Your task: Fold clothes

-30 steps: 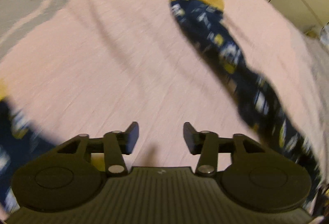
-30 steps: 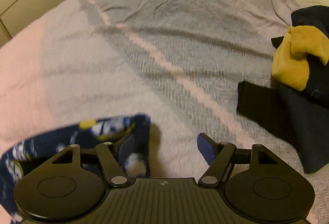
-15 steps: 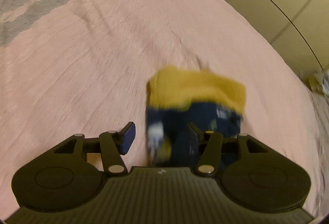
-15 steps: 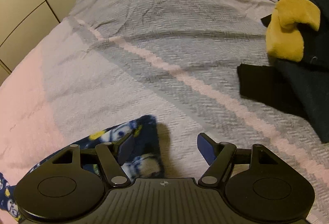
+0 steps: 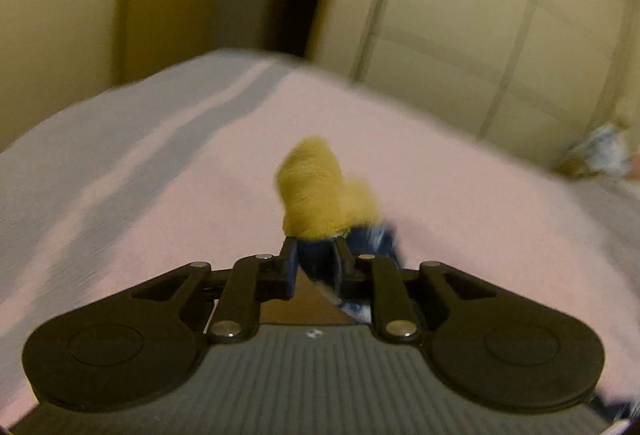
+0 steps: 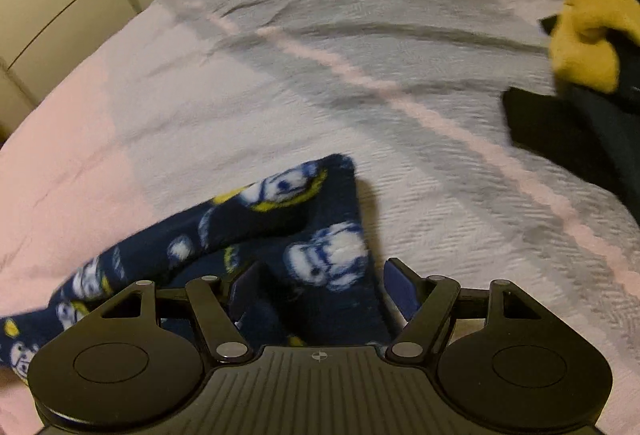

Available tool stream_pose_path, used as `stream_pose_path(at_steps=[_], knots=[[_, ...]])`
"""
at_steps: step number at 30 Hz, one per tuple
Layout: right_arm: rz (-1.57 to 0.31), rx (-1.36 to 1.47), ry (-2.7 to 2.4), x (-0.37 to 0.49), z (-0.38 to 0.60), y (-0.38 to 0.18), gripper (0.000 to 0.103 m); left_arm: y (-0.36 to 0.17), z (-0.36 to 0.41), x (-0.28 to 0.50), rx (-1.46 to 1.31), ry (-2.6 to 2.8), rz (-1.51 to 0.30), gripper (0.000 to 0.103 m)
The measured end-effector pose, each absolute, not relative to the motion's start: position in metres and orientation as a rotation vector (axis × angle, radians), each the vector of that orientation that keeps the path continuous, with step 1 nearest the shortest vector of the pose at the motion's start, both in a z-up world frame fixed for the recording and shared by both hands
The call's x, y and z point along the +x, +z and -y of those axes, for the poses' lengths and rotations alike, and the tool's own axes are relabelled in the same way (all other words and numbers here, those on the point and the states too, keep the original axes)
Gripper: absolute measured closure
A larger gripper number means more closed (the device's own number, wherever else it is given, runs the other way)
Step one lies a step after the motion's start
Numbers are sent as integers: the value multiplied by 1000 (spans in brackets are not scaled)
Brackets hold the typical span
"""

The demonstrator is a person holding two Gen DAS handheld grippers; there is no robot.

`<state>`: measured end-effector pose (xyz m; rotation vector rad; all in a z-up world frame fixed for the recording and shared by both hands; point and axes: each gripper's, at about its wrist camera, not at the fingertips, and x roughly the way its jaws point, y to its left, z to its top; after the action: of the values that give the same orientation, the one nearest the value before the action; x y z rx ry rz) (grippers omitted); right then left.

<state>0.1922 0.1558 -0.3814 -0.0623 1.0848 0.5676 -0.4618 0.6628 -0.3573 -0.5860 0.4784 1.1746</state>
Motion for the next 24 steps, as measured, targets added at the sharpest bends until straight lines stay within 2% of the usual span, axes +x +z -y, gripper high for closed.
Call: stream_pose_path(at_steps=[1,4,7,8,12,16,20,24], knots=[[-1079,-103,586,188,-162,-383,31,-375,-656,-480,-621,1244,-575,73],[-1054,-248,635,172,-182,-386,31,-420,-635,-534,-746,1444,-783,79],[-977,-409,700,158,-197,-381,31,-422,-617,-557,-823,1484,-716,79],[-949,-463,722,153,-202,-378,31,-416,-618,-549,-795,1448,-707,79],[-815,-592,818,138,-225,-365,31,-395,-634,-490,-638,1275,-717,63],[-749,-650,963,126,-257,-359,31,-395,-662,-406,-470,1069,-814,52],[-751,-692,1123,122,-294,-368,31,-407,-689,-350,-437,1012,-890,52],[-758,-705,1242,120,-322,-378,31,-429,-729,-337,-699,1062,-883,52]])
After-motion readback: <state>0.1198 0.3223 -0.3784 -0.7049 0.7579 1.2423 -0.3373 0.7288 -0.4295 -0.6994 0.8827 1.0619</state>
